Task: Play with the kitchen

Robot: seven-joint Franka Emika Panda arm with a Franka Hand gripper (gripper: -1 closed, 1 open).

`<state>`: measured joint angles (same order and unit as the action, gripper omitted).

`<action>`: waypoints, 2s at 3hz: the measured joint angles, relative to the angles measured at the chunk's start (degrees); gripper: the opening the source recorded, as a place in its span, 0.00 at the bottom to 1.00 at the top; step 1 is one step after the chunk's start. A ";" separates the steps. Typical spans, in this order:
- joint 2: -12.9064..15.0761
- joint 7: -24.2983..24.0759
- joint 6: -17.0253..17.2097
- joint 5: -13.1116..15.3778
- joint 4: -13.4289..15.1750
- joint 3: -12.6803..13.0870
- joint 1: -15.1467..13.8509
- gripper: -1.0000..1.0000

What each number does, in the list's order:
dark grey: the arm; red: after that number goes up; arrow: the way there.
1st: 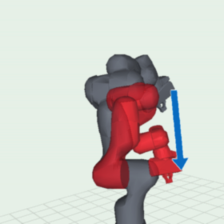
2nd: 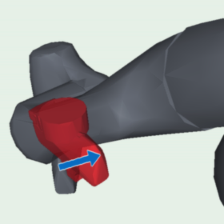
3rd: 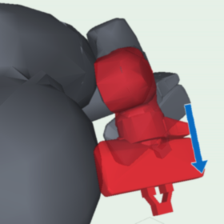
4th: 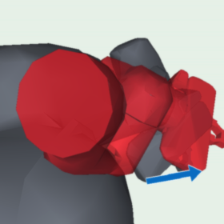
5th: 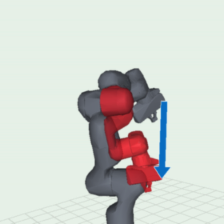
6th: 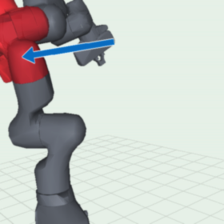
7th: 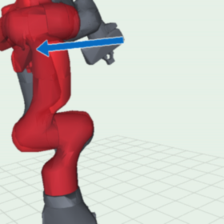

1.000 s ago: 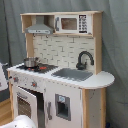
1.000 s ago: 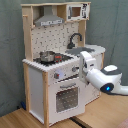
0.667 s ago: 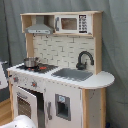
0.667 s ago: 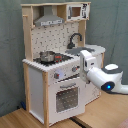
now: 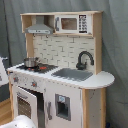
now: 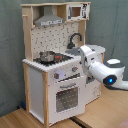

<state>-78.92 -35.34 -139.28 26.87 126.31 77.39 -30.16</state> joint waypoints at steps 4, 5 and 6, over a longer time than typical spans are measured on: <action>8.77 29.00 0.00 -0.36 -1.40 -5.10 0.12 1.00; 11.12 35.48 0.62 -0.71 -2.45 -5.86 0.17 1.00; 13.40 42.27 1.70 -1.55 -3.66 -6.51 0.24 1.00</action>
<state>-65.53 6.94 -137.59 25.31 122.64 70.88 -29.92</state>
